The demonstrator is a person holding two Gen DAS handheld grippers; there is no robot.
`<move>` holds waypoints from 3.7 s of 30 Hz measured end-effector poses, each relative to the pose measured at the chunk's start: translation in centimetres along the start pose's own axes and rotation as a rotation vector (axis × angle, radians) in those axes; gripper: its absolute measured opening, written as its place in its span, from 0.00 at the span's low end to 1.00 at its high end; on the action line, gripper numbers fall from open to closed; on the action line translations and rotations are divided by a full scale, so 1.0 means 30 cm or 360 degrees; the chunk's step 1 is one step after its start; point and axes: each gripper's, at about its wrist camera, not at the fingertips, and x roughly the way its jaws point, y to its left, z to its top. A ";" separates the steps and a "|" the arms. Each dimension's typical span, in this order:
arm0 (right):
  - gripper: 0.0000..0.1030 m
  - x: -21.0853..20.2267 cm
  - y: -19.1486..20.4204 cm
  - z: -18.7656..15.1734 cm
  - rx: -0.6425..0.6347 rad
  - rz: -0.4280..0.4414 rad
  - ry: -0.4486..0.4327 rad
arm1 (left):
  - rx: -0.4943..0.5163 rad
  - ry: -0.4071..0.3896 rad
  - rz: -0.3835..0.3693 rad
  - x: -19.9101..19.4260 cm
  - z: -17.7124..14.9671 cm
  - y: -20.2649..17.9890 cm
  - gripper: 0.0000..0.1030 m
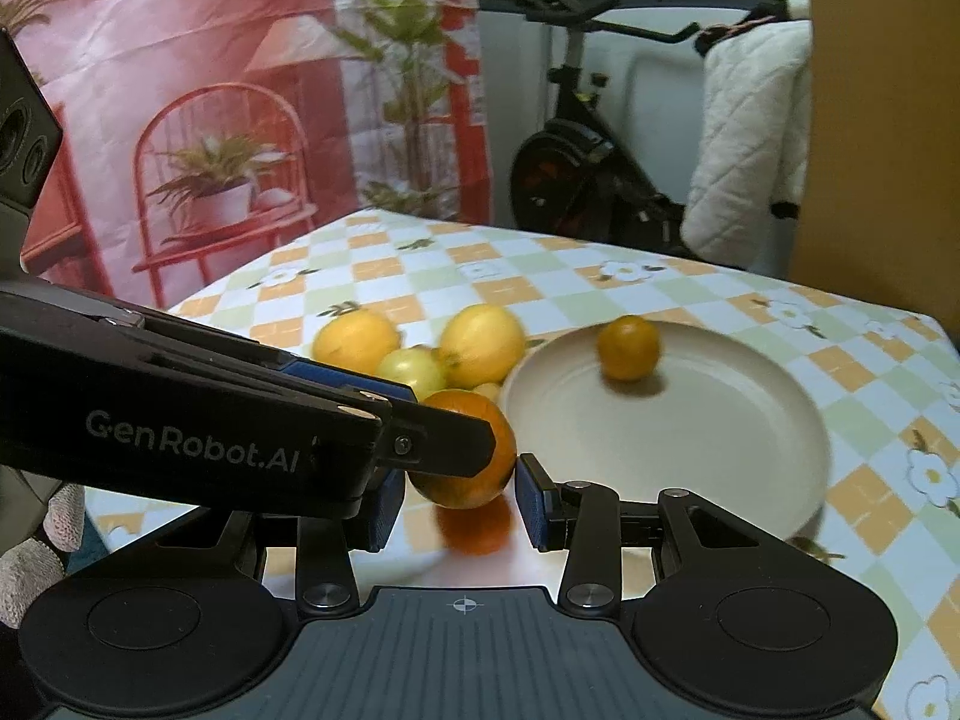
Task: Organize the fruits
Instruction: 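Carry the brownish orange onto the plate and open the left gripper, then move the left gripper to the bright orange tangerine, then close the left gripper around the bright orange tangerine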
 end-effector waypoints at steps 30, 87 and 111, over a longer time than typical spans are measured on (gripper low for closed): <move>0.36 0.124 -0.205 0.013 0.0134 -0.0189 0.0105 | 0.0013 0.0091 0.0007 0.217 0.119 -0.029 0.39; 0.30 0.076 -0.012 -0.088 -0.0003 0.0003 0.0076 | -0.0205 0.0051 0.0063 0.048 -0.089 0.077 0.39; 0.30 0.105 -0.017 -0.097 0.0024 0.0022 0.0058 | -0.0214 0.0079 0.0069 0.115 -0.094 0.077 0.41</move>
